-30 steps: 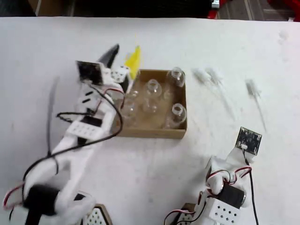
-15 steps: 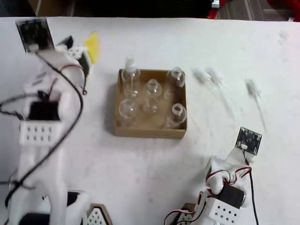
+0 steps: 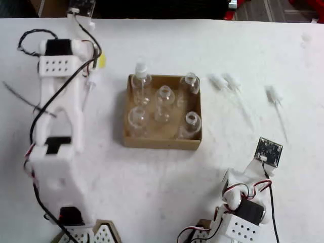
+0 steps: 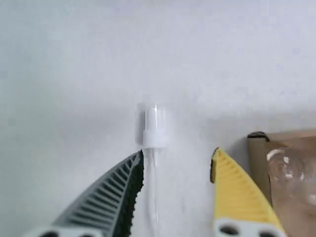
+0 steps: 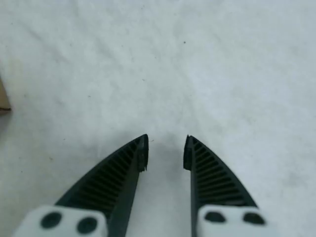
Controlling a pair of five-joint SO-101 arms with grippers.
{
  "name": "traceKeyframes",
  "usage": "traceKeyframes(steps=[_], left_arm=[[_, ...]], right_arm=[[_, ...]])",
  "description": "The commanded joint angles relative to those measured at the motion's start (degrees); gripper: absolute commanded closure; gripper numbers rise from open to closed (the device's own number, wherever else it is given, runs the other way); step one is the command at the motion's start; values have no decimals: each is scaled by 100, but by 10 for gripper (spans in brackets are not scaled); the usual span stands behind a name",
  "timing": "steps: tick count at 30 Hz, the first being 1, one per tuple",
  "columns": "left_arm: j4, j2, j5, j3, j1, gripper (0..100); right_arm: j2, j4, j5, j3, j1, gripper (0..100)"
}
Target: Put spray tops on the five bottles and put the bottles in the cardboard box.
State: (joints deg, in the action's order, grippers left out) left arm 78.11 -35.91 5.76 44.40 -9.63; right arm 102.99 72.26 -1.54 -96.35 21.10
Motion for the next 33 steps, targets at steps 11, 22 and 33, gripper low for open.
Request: traceKeyframes(steps=[11, 22, 33], left_arm=[[308, -4040, 325, 5090, -189, 793], [-308, -4497, -185, 4949, -602, 817], [-176, -4585, 730, 4598, -259, 827]], right_arm=[[22, 40, -79, -53, 48, 899], [22, 40, -79, -53, 48, 899], [22, 40, -79, -53, 48, 899]])
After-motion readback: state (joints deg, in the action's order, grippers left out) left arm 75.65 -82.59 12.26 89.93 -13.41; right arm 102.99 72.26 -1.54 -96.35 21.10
